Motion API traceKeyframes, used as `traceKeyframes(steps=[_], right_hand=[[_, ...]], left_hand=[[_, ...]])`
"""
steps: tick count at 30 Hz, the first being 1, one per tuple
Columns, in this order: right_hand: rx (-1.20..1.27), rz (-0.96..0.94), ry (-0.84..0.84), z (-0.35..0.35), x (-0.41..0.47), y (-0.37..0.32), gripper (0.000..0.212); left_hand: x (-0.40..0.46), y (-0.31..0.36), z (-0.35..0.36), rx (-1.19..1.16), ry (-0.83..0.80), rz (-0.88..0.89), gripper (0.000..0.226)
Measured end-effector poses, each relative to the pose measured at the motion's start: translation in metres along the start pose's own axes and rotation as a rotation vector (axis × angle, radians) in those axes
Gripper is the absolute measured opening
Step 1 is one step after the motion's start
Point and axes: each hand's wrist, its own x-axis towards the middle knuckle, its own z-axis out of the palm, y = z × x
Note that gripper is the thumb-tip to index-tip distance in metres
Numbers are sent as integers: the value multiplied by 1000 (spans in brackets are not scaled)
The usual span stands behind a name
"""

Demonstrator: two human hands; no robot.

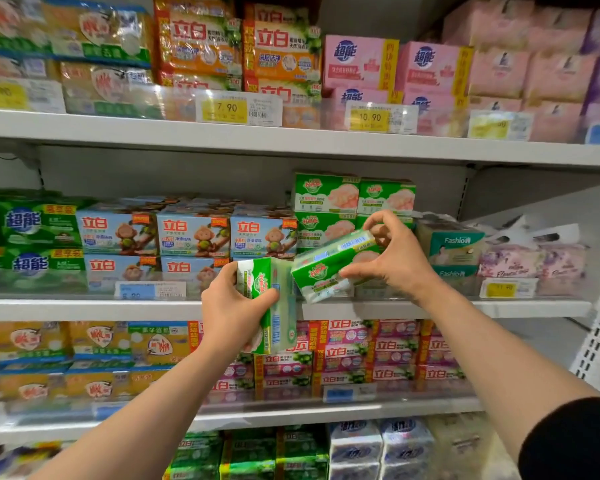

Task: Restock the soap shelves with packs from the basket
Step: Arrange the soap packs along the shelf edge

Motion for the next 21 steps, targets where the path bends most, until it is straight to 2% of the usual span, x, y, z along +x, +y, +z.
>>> traceKeyframes(steps=[2,5,8,10,12,14,16,18,21], right_hand=[[47,65,61,1,7,-1,67],[233,319,174,2,25,0,59],[295,559,281,5,42,1,57],[258,596,337,9,49,-1,52],[151,592,345,13,52,-6,37],[32,534,324,15,53,-8,22],[-67,451,267,16,50,-13,17],[-115,369,136,14,45,-11,33],[-107,253,-81,6,34,-9,94]], left_hand=[[1,0,1,2,-3,-3,36],[0,0,0,13,-6,10,37],[0,1,-1,21,-6,20,36],[0,1,-2,20,-6,22,37],[0,0,-2,15,-11,24,41],[-1,0,-2,6,-18,27,39],[-1,0,-3,-2,-22,26,36],[-1,0,-3,-2,-25,25,35],[-1,0,-2,-16,-30,15,34]])
